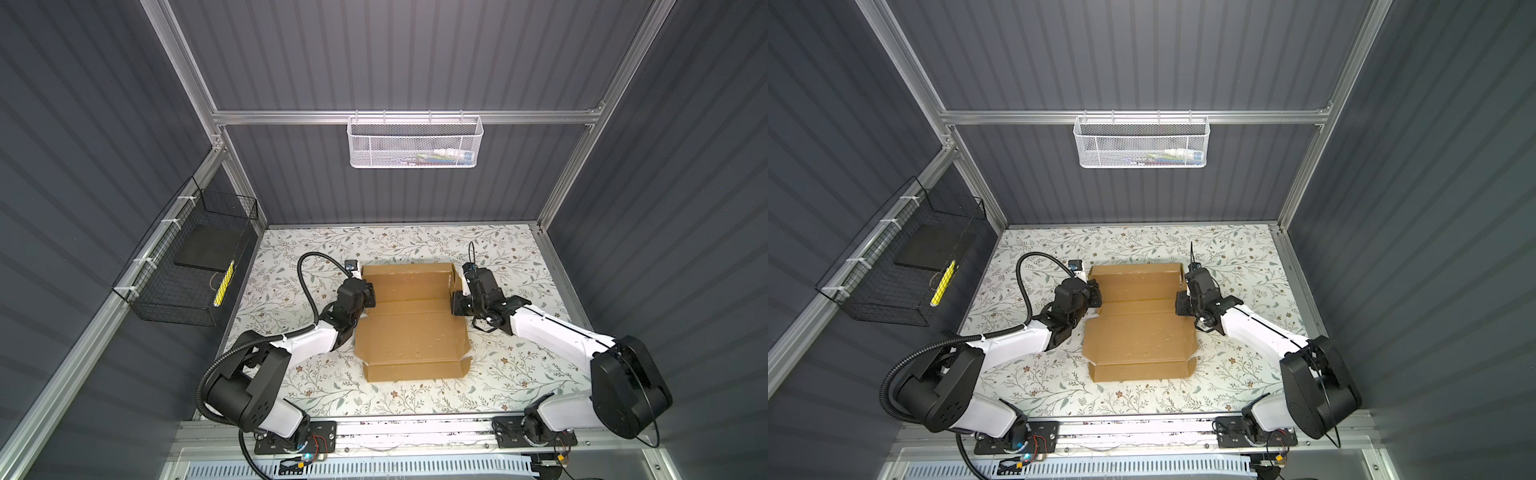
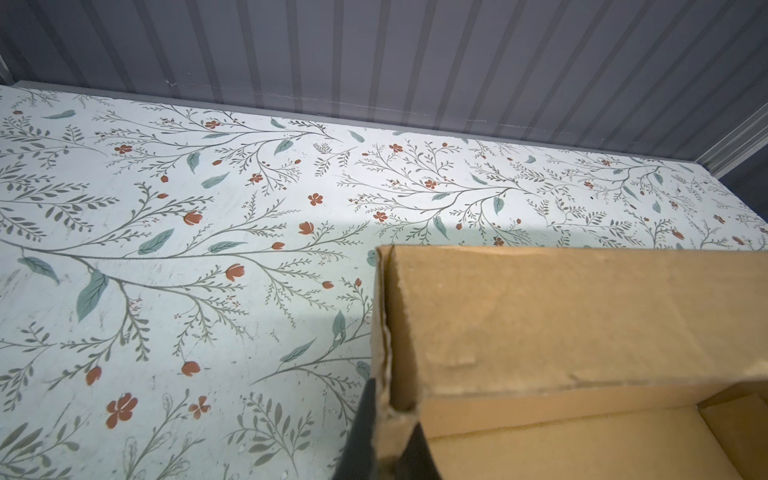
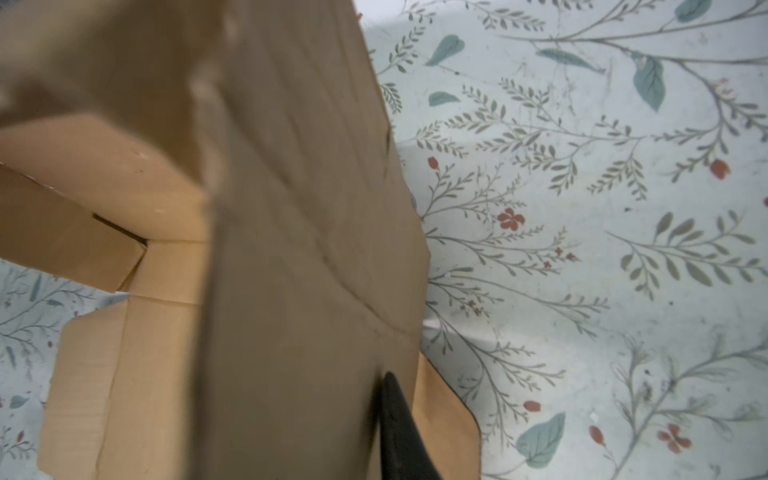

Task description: Fold the paper box

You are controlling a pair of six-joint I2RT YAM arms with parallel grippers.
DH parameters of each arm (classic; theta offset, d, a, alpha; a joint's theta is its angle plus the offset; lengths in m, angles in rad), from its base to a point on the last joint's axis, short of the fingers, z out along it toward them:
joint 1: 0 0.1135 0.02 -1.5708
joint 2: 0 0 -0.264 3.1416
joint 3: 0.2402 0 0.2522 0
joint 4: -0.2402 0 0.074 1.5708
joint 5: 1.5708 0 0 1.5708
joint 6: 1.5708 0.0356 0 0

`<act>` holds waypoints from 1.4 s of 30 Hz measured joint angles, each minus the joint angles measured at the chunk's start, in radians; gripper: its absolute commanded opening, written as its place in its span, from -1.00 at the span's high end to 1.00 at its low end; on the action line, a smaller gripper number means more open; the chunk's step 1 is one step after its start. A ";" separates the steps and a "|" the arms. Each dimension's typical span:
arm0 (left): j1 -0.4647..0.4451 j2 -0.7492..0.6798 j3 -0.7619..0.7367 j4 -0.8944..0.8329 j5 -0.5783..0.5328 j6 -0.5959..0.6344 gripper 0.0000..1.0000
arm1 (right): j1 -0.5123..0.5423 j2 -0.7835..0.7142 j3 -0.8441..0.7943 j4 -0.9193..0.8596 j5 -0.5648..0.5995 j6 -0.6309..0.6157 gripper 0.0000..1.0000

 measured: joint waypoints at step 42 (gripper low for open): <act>-0.001 0.002 0.000 0.000 -0.016 0.002 1.00 | 0.005 -0.086 -0.056 0.049 0.062 -0.039 -0.14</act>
